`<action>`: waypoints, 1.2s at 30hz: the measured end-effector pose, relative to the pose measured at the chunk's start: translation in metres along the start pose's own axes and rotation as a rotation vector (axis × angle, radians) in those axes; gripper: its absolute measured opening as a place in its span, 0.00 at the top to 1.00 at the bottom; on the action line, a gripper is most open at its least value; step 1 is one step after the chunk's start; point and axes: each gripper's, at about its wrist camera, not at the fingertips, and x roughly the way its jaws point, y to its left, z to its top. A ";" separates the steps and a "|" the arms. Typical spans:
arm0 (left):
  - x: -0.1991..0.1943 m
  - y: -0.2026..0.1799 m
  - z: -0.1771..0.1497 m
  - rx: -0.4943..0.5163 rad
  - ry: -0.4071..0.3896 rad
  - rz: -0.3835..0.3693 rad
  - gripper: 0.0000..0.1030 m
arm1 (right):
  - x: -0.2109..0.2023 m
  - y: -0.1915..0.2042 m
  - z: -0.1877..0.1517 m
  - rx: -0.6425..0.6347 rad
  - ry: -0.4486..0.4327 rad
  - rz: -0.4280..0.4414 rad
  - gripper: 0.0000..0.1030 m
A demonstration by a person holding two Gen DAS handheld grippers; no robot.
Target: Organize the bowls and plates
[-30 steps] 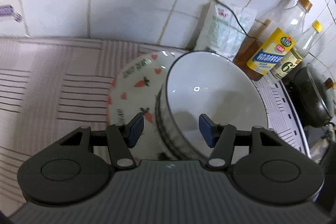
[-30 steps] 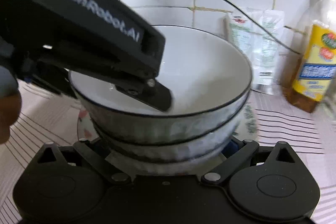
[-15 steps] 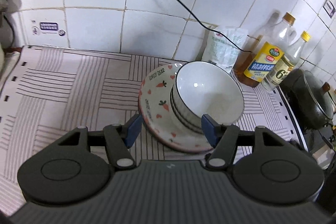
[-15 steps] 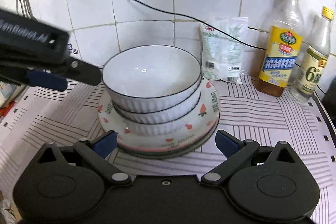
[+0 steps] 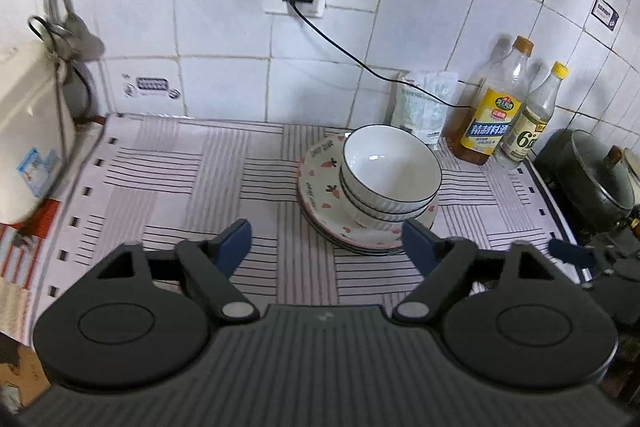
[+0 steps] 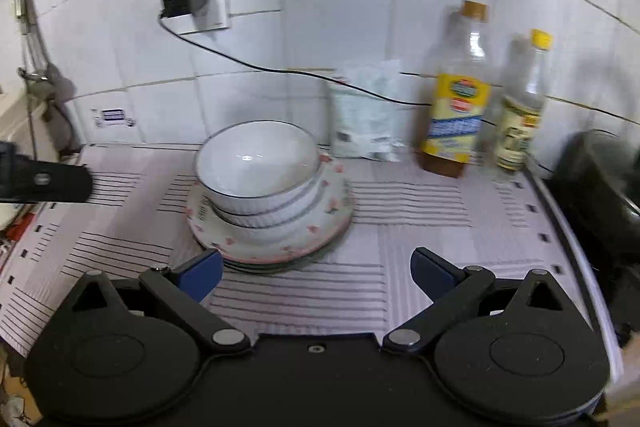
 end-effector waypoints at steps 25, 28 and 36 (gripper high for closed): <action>-0.075 -0.009 -0.040 0.057 0.000 0.149 0.03 | -0.081 -0.007 -0.014 0.049 0.090 -0.107 0.01; -0.078 -0.009 -0.042 0.054 0.013 0.150 0.03 | -0.089 -0.002 -0.016 0.025 0.085 -0.126 0.01; -0.089 -0.008 -0.048 0.058 0.017 0.130 0.03 | -0.111 0.005 -0.019 0.011 0.055 -0.142 0.01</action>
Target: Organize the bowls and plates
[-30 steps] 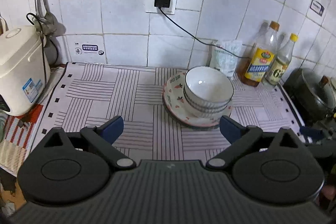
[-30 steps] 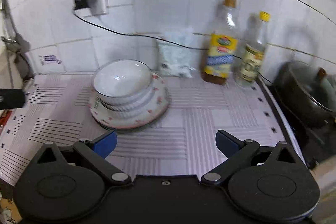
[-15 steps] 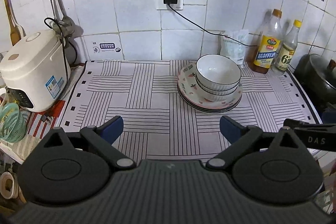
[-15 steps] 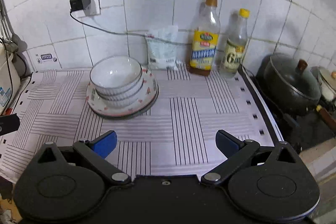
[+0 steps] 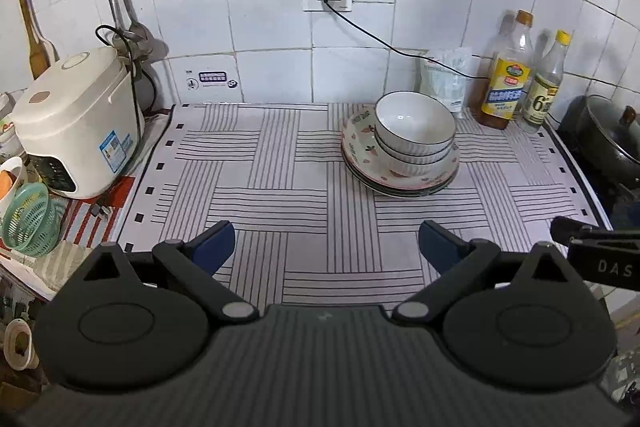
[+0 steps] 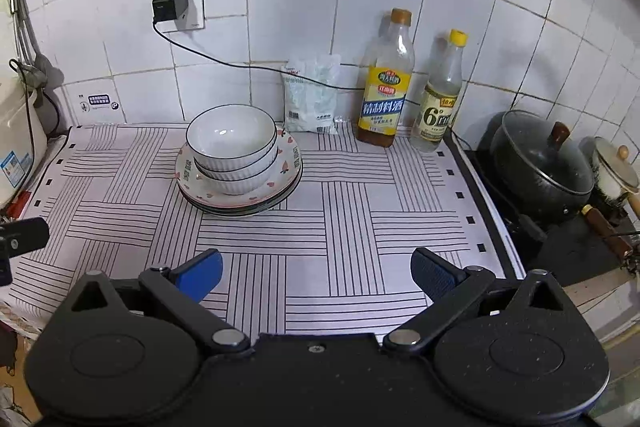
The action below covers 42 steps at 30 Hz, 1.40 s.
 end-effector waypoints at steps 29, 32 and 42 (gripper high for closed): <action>-0.022 -0.012 -0.015 0.030 -0.111 0.006 0.03 | -0.028 0.003 -0.017 0.030 -0.089 0.005 0.01; -0.023 -0.012 -0.015 0.023 -0.123 0.009 0.03 | -0.028 0.002 -0.018 0.028 -0.090 -0.002 0.01; -0.026 -0.010 -0.014 0.008 -0.142 0.012 0.03 | -0.025 0.001 -0.020 0.024 -0.085 0.001 0.01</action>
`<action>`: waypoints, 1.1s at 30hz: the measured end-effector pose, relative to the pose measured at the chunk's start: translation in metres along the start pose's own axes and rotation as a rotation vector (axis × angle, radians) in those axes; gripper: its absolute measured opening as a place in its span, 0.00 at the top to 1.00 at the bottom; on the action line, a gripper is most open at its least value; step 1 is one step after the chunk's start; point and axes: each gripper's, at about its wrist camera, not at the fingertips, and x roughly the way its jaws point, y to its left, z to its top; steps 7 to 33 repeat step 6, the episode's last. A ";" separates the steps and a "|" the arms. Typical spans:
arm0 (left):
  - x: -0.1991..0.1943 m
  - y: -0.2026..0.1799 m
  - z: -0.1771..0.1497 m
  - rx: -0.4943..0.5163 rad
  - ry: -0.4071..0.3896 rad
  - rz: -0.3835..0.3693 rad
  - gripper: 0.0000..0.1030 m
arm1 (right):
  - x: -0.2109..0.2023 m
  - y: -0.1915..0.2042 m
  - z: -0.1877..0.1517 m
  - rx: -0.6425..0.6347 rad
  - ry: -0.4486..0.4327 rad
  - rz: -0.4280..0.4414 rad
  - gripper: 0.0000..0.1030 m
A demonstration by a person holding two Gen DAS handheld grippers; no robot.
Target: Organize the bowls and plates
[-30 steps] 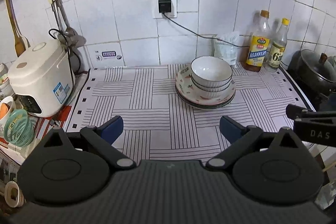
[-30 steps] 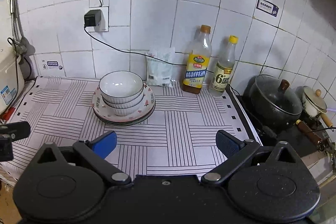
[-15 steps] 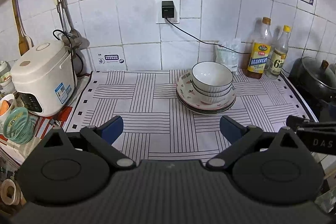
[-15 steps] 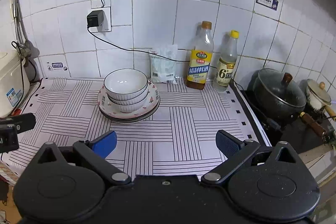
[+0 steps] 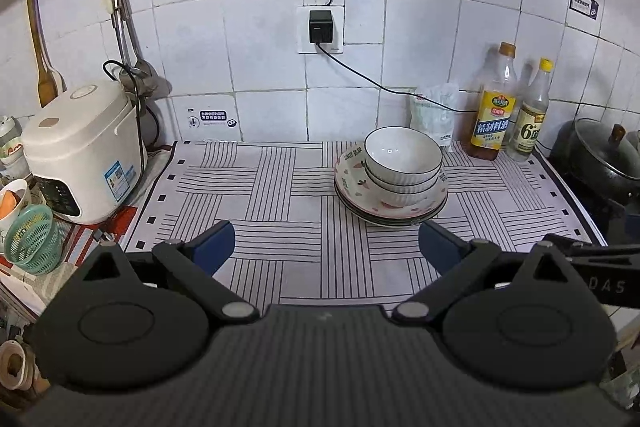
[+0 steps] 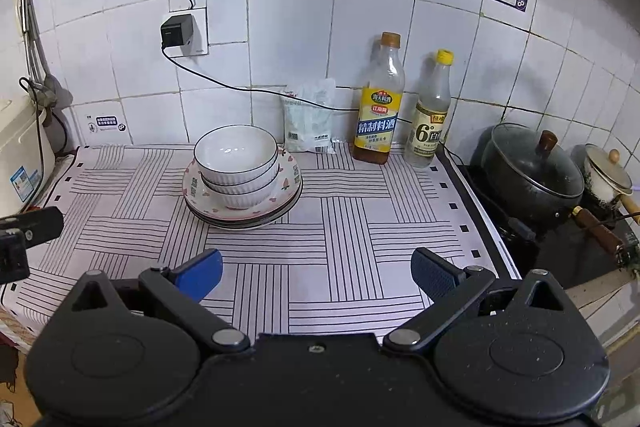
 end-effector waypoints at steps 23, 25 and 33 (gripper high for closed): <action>-0.001 0.000 0.000 -0.001 0.000 -0.004 0.03 | 0.000 0.000 0.000 -0.002 0.001 -0.001 0.01; -0.001 0.000 0.000 -0.001 0.000 -0.004 0.03 | 0.000 0.000 0.000 -0.002 0.001 -0.001 0.01; -0.001 0.000 0.000 -0.001 0.000 -0.004 0.03 | 0.000 0.000 0.000 -0.002 0.001 -0.001 0.01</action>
